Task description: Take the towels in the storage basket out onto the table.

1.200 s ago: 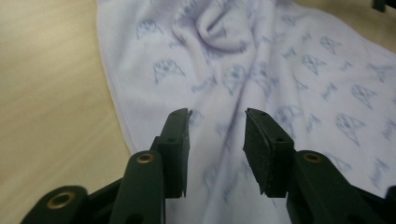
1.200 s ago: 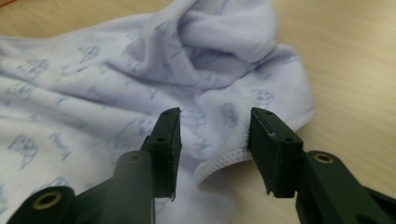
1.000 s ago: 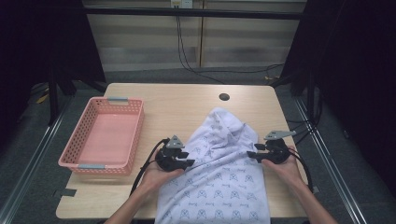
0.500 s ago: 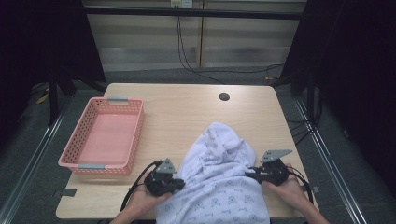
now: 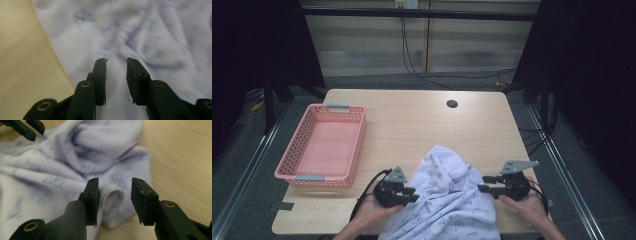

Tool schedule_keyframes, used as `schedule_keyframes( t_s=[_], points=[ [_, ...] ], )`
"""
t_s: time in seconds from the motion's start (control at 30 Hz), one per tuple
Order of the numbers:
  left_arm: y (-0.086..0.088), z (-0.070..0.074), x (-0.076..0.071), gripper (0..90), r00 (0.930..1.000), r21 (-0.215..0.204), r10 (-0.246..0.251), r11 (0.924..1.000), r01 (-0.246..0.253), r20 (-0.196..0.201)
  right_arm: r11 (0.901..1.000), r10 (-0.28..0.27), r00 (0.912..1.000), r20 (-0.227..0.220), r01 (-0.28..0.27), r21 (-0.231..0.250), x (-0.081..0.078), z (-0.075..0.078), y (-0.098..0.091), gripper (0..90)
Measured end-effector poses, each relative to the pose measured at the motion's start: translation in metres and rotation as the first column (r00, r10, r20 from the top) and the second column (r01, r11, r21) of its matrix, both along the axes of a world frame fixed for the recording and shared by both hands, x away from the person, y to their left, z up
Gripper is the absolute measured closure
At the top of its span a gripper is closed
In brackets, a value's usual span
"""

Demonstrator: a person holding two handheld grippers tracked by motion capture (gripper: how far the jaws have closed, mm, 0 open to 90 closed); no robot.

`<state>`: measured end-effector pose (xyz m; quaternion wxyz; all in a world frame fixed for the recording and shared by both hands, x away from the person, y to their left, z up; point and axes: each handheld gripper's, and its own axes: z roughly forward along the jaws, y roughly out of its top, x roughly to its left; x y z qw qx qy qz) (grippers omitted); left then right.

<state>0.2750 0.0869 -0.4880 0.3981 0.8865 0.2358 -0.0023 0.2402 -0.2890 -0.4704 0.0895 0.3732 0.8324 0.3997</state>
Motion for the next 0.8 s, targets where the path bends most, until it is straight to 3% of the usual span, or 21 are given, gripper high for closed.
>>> schedule_keyframes(
  t_s=[0.03,0.1,0.17,0.23,0.27,0.3,0.33,0.4,0.43,0.47,0.6,0.63,0.67,0.7,0.77,0.8],
  points=[
    [-0.005,-0.002,0.007,66.6,0.9999,0.017,0.002,0.9999,-0.002,0.012,0.9996,-0.029,0.9996,0.006,0.029,-0.005,0.013,0.0,-0.001,55.3],
    [-0.013,-0.008,0.02,66.1,0.9996,0.026,0.025,0.9993,-0.026,0.014,0.9984,-0.054,0.9985,0.012,0.054,-0.015,0.019,-0.002,0.0,54.1],
    [-0.014,-0.01,0.022,72.6,0.999,0.037,0.023,0.999,-0.024,0.039,0.9977,-0.068,0.9977,0.006,0.068,-0.009,0.03,-0.006,0.001,54.0],
    [-0.011,-0.008,0.018,82.3,0.9984,0.075,0.031,0.9966,-0.035,0.047,0.9959,-0.087,0.9962,-0.003,0.087,-0.024,0.036,-0.01,0.001,53.7],
    [-0.007,-0.006,0.009,88.3,0.9985,0.097,0.035,0.9945,-0.039,0.042,0.995,-0.083,0.9962,-0.027,0.081,-0.058,0.04,-0.016,0.004,53.7],
    [-0.007,-0.006,0.009,88.6,0.9985,0.097,0.035,0.9945,-0.039,0.042,0.995,-0.083,0.9962,-0.027,0.081,-0.058,0.04,-0.016,0.004,53.7],
    [-0.001,-0.005,0.004,88.6,0.9998,0.098,0.014,0.9951,-0.015,0.017,0.9948,-0.081,0.996,-0.037,0.079,-0.065,0.04,-0.019,0.005,54.1],
    [0.01,-0.004,-0.011,88.7,0.9993,0.087,0.004,0.9962,-0.001,-0.036,0.9958,-0.053,0.9974,-0.047,0.05,-0.077,0.038,-0.023,0.01,67.4],
    [0.016,-0.003,-0.018,88.6,0.9985,0.086,-0.008,0.9962,0.013,-0.054,0.9948,-0.046,0.9984,-0.034,0.042,-0.093,0.036,-0.023,0.013,73.3],
    [0.021,-0.003,-0.027,88.6,0.9988,0.088,-0.011,0.996,0.015,-0.048,0.9962,-0.029,0.9994,-0.019,0.027,-0.083,0.033,-0.019,0.014,84.9],
    [0.037,-0.002,-0.047,88.0,0.9974,0.084,-0.006,0.9964,0.012,-0.071,0.9954,-0.068,0.9972,0.032,0.07,-0.065,0.03,-0.009,0.011,86.9],
    [0.038,-0.002,-0.05,87.7,0.9974,0.074,-0.006,0.9972,0.012,-0.072,0.9929,-0.094,0.9936,0.062,0.098,-0.067,0.03,-0.003,0.009,87.0],
    [0.038,-0.002,-0.051,86.8,0.9969,0.071,-0.006,0.9974,0.012,-0.078,0.9852,-0.139,0.9821,0.127,0.15,-0.083,0.028,0.006,0.006,87.0],
    [0.039,-0.002,-0.052,86.1,0.9966,0.077,-0.01,0.9969,0.017,-0.082,0.9825,-0.155,0.9757,0.155,0.168,-0.08,0.026,0.012,0.004,87.0],
    [0.04,-0.002,-0.054,83.9,0.9918,0.052,-0.02,0.9983,0.027,-0.126,0.9812,-0.176,0.9683,0.177,0.187,-0.048,0.023,0.021,-0.003,86.6],
    [0.04,-0.002,-0.054,83.3,0.9918,0.052,-0.02,0.9983,0.027,-0.126,0.9812,-0.176,0.9683,0.177,0.187,-0.048,0.023,0.021,-0.003,86.6]
  ],
)
